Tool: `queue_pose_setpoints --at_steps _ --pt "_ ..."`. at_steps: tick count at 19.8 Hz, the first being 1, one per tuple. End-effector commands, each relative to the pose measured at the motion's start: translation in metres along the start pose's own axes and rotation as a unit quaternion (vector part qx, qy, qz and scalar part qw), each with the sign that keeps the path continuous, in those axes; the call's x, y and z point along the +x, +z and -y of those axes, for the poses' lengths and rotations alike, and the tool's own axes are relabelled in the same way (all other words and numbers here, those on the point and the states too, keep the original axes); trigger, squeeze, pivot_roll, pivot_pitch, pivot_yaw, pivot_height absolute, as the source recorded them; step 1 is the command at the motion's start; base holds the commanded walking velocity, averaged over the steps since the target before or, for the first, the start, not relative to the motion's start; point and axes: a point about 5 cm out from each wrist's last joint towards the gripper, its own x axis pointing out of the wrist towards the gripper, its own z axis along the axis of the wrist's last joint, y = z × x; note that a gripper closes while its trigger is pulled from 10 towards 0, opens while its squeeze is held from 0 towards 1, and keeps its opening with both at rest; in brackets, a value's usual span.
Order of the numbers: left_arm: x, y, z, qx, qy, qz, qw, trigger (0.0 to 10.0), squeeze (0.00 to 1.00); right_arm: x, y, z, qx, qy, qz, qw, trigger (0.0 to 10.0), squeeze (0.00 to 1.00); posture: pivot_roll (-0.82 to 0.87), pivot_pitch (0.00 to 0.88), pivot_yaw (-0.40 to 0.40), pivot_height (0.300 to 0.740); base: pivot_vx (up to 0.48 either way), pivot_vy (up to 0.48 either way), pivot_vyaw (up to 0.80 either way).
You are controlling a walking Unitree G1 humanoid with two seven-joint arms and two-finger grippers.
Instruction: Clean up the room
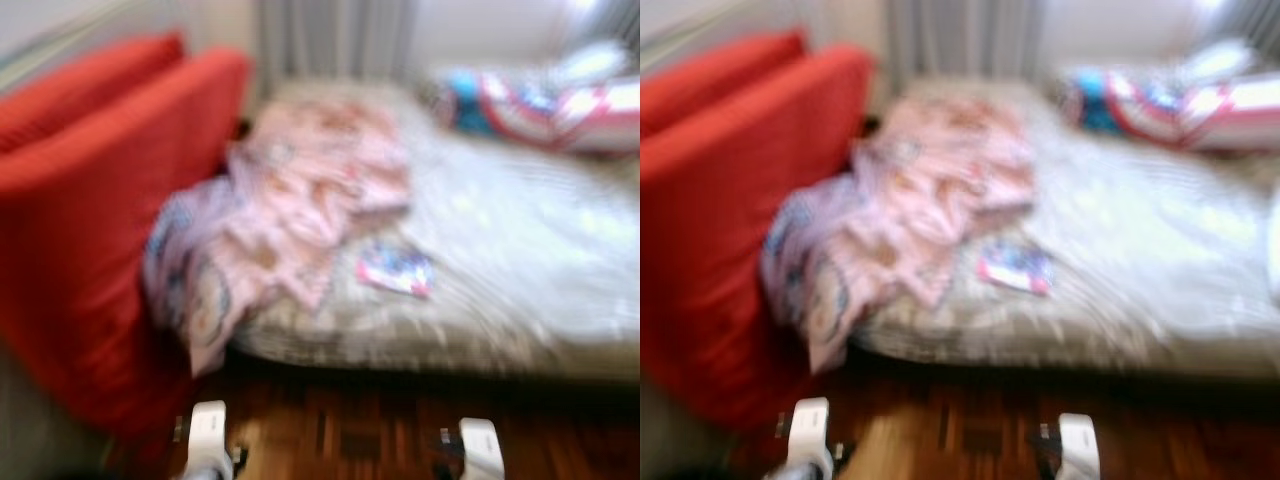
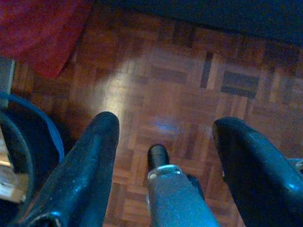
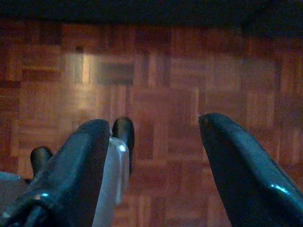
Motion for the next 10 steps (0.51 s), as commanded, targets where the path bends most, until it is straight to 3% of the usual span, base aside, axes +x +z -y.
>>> queue_pose_setpoints --at_steps 1,5,9,10 --pt "-0.0003 -0.0036 0.0039 0.0 -0.004 -0.008 1.0 10.0 0.0 0.0005 0.0026 -0.0009 -0.002 0.0 0.004 1.0 10.0 0.0 0.02 0.057 -0.014 0.74 0.0 0.0 -0.77" --pt "-0.0002 -0.0031 0.0036 0.001 -0.004 -0.007 1.0 10.0 0.0 0.0006 0.0034 -0.0012 0.003 -0.001 0.008 1.0 10.0 0.0 0.01 0.061 -0.011 0.74 0.0 0.0 -0.27" --pt "-0.0002 -0.0031 0.004 0.002 -0.005 -0.008 1.0 10.0 0.0 0.0005 0.0034 -0.0009 0.003 0.0 0.008 1.0 10.0 0.0 0.01 0.067 -0.011 0.74 0.0 0.0 -0.72" --pt "-0.0002 -0.0031 0.0042 0.002 -0.005 -0.008 1.0 10.0 0.0 0.0004 0.0037 -0.0007 0.003 0.0 0.01 1.0 10.0 0.0 0.01 0.067 -0.011 0.74 0.0 0.0 0.0"
